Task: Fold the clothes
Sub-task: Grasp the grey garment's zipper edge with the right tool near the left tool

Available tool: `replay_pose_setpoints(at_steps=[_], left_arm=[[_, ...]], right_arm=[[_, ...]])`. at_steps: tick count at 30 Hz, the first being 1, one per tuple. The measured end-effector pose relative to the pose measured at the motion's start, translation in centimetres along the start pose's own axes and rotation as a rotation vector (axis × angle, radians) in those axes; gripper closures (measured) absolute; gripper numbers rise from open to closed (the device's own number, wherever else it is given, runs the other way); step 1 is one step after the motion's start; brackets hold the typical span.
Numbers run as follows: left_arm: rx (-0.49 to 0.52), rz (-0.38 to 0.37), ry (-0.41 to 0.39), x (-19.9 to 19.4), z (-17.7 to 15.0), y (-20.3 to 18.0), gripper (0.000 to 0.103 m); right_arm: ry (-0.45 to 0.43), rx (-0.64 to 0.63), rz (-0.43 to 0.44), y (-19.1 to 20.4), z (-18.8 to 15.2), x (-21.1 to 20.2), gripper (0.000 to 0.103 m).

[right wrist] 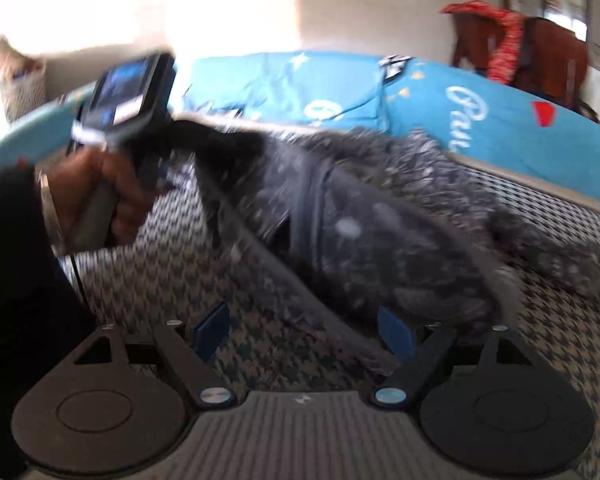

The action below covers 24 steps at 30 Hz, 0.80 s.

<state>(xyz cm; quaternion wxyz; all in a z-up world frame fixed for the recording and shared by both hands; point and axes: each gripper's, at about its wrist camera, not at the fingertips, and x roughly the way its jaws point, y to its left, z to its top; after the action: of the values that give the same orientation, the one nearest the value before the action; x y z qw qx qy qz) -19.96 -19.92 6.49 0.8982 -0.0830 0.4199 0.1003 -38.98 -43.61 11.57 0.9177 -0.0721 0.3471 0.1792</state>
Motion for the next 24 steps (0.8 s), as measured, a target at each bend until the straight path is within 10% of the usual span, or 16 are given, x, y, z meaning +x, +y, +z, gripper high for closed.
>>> replay_pose_setpoints(at_steps=[12,15,24], left_arm=[[0.017,-0.003,0.008,0.1,-0.1,-0.1,0.0],[0.023,-0.006,0.005,0.0,-0.2,-0.1,0.0],[0.029,-0.035,-0.04,-3.1,-1.5,1.6,0.0]], right_arm=[[0.093,-0.103,0.053,-0.1,-0.3,6.1,0.061],[0.099,-0.114,0.069,-0.1,-0.4,6.8,0.096],[0.064,-0.003,0.164,-1.9,-1.6,4.0,0.097]])
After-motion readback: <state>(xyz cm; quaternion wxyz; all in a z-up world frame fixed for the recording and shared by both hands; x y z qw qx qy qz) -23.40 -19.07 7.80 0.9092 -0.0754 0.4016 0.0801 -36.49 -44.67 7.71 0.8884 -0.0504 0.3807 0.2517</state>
